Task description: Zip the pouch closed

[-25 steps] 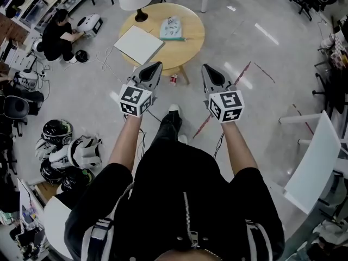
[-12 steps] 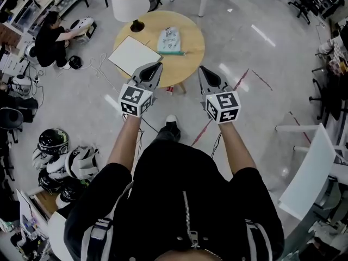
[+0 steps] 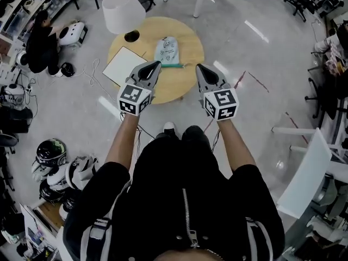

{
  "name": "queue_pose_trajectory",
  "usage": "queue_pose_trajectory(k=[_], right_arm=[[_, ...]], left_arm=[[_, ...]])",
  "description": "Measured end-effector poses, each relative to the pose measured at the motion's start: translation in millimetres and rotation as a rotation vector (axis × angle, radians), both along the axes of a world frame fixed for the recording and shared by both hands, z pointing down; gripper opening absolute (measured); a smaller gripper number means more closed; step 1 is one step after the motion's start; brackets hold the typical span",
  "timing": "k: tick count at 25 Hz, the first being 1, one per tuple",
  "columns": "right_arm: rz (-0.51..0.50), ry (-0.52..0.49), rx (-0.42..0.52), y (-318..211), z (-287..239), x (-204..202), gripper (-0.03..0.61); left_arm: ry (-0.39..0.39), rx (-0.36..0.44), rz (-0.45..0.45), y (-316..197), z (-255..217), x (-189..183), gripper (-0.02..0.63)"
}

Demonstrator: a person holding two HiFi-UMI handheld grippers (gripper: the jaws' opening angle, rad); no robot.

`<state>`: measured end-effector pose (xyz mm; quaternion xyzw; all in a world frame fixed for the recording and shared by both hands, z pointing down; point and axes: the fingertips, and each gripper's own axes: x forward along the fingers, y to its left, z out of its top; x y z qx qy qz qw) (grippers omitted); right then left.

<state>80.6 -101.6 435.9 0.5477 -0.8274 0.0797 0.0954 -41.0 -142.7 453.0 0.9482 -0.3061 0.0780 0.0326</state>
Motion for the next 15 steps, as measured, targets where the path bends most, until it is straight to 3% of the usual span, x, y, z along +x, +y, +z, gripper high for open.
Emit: queue_pose_trajectory(k=[8, 15], right_arm=[[0.0, -0.002, -0.005, -45, 10, 14, 0.005], [-0.07, 0.004, -0.013, -101, 20, 32, 0.005]], left_arm=[[-0.007, -0.02, 0.01, -41, 11, 16, 0.0], [0.0, -0.031, -0.052, -91, 15, 33, 0.0]])
